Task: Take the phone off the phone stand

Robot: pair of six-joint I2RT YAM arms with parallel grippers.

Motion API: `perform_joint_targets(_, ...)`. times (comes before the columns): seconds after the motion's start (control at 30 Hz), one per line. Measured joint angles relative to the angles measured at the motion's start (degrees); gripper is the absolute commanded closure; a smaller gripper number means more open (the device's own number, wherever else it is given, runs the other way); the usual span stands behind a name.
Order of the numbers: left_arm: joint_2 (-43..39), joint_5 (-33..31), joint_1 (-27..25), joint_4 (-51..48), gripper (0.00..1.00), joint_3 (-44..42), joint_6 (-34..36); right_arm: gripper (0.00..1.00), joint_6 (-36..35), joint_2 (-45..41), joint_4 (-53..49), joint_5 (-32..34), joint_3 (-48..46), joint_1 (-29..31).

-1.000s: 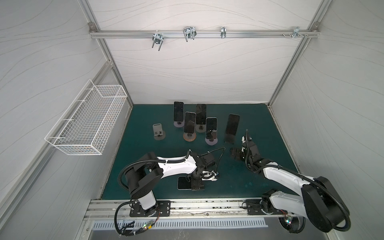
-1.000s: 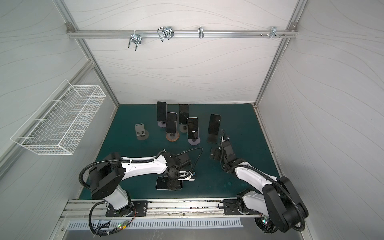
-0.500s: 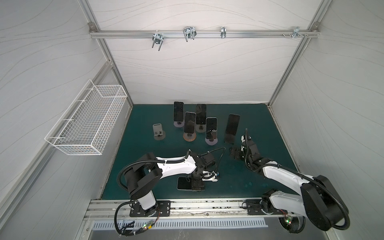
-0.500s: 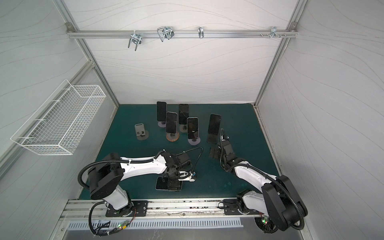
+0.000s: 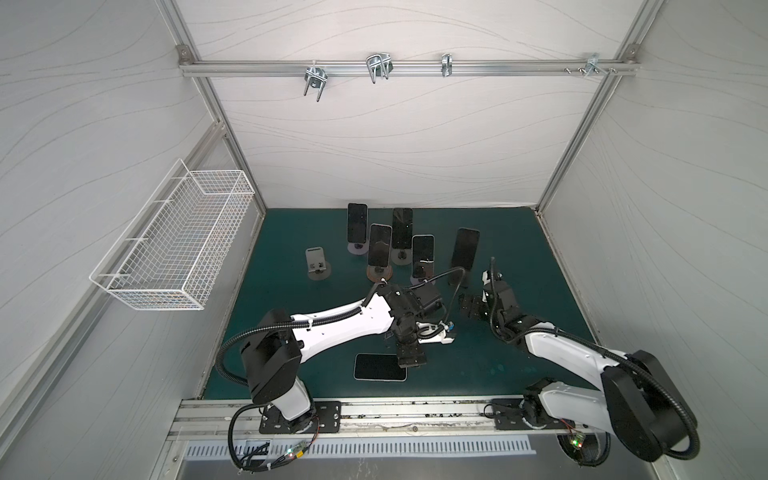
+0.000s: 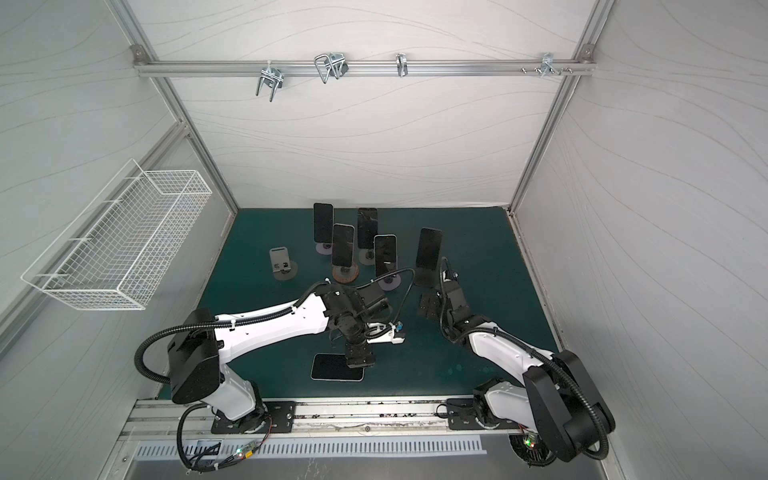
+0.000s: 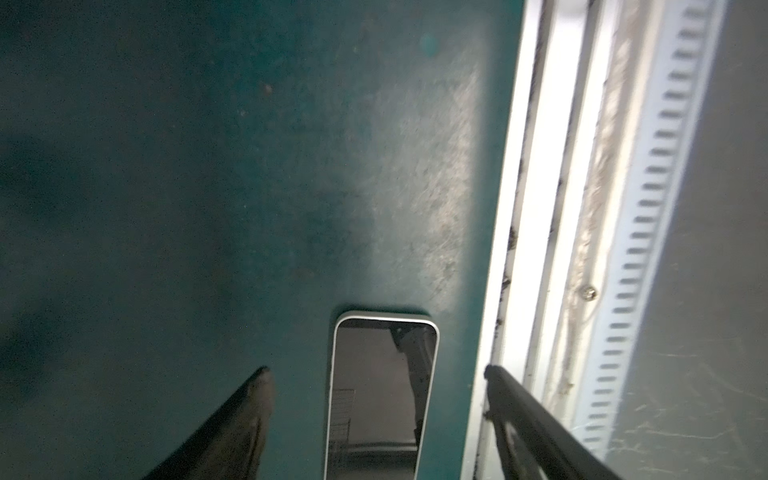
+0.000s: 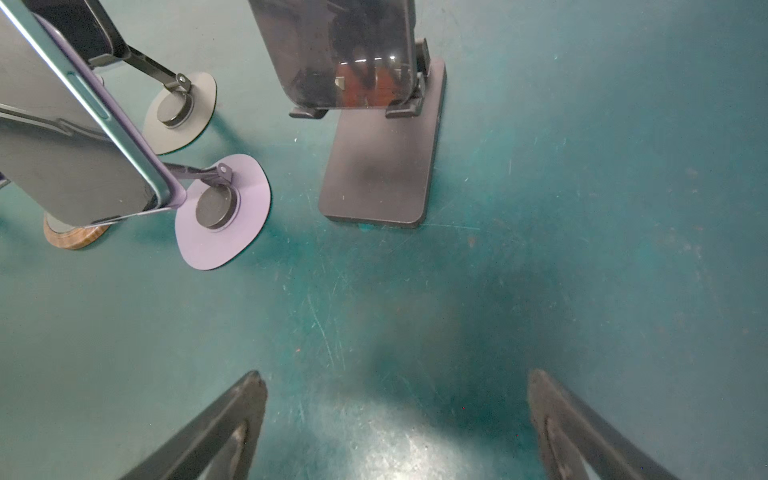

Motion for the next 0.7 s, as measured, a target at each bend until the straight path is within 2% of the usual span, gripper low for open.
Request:
perform_joint_targets(0.27,-1.86,6.67,7.41,-6.03,0.18,10.47,-4.57,0.01,0.00,-1.01,0.22,0.02,-0.15,0.00)
perform_joint_targets(0.43,-4.33,9.68,12.90,-6.51,0.18,12.68,-6.86,0.01,0.00,-1.55,0.33,0.07,-0.28,0.00)
perform_joint_targets(0.7,-5.49,12.59,30.14,-3.74,0.18,10.71,-11.69,0.01,0.04,-3.50,0.33,0.35,-1.40,0.00)
